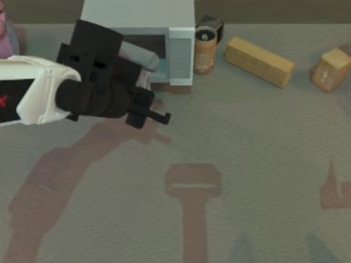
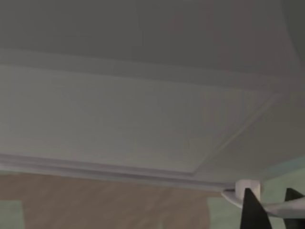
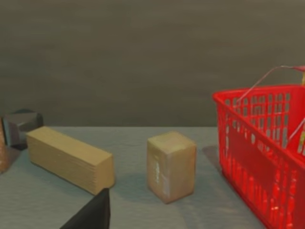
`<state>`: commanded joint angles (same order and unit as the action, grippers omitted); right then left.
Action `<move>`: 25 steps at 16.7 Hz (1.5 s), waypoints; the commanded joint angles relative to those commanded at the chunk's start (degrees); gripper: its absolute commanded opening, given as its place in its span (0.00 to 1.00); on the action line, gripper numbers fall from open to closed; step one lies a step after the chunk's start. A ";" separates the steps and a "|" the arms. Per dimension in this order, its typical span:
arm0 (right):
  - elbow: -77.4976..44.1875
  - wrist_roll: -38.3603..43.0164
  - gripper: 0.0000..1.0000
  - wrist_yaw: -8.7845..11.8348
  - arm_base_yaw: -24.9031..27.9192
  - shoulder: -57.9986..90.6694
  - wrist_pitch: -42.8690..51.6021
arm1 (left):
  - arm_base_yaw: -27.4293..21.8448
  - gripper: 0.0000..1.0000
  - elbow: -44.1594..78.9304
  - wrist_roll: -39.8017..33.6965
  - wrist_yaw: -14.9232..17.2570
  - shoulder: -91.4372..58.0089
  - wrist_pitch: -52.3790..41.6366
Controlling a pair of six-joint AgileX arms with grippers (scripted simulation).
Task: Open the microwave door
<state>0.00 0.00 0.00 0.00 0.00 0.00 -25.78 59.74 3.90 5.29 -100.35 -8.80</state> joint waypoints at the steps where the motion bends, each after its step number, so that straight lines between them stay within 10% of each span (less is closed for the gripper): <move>1: 0.00 0.00 1.00 0.00 0.00 0.00 0.00 | 0.00 0.00 0.00 0.00 0.00 0.00 0.00; 25: 0.00 0.00 1.00 0.00 0.00 0.00 0.00 | 1.13 0.00 -1.05 2.80 2.53 1.09 -0.16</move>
<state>0.00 0.00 0.00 0.00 0.00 0.00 -24.65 58.69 6.70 7.82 -99.25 -8.96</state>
